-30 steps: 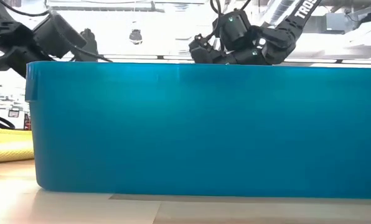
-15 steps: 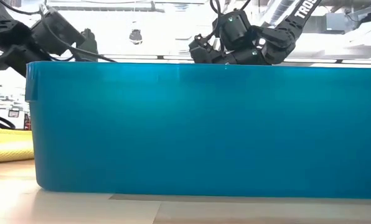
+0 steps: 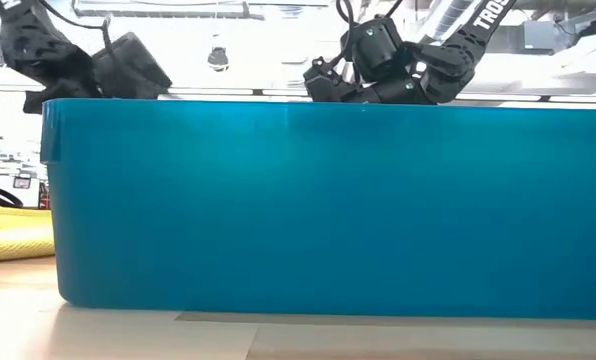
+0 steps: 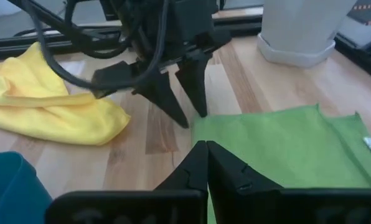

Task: Fold microfiber towels
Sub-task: Fold the top green microfiber towel

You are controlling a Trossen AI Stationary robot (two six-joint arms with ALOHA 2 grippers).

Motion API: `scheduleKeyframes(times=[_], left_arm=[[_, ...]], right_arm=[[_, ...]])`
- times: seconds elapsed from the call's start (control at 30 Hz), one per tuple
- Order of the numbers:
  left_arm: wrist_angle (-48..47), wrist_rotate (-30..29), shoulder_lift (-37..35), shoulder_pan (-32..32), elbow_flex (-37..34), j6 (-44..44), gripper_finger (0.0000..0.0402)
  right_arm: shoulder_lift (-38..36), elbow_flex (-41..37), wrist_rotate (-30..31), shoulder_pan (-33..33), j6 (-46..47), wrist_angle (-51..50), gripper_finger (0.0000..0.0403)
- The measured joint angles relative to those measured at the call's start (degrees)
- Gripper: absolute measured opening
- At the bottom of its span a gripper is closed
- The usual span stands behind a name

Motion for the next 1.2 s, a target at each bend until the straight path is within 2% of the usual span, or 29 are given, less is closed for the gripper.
scheduleKeyframes(times=[0.4,0.5,0.73,1.0,1.2], left_arm=[[0.8,-1.2,2.9,0.0,0.4,-0.7,0.0136],[0.6,-1.7,4.3,0.0,0.5,-0.9,0.0111],[1.5,-2.2,5.2,0.1,0.4,-3.2,0.0011],[2.0,-0.5,5.0,0.0,0.7,-6.1,0.0004],[0.2,0.2,5.1,0.0,3.0,-3.7,0.0004]], right_arm=[[0.0,0.0,-0.2,0.5,1.3,-2.0,0.0033],[0.0,0.0,-0.1,0.4,1.3,-2.3,0.0029],[0.6,0.0,-0.4,0.7,3.3,-5.2,0.0021],[8.4,0.1,-0.4,1.4,4.5,-0.8,0.0016],[11.2,0.0,-0.2,0.7,5.6,-1.1,0.0017]])
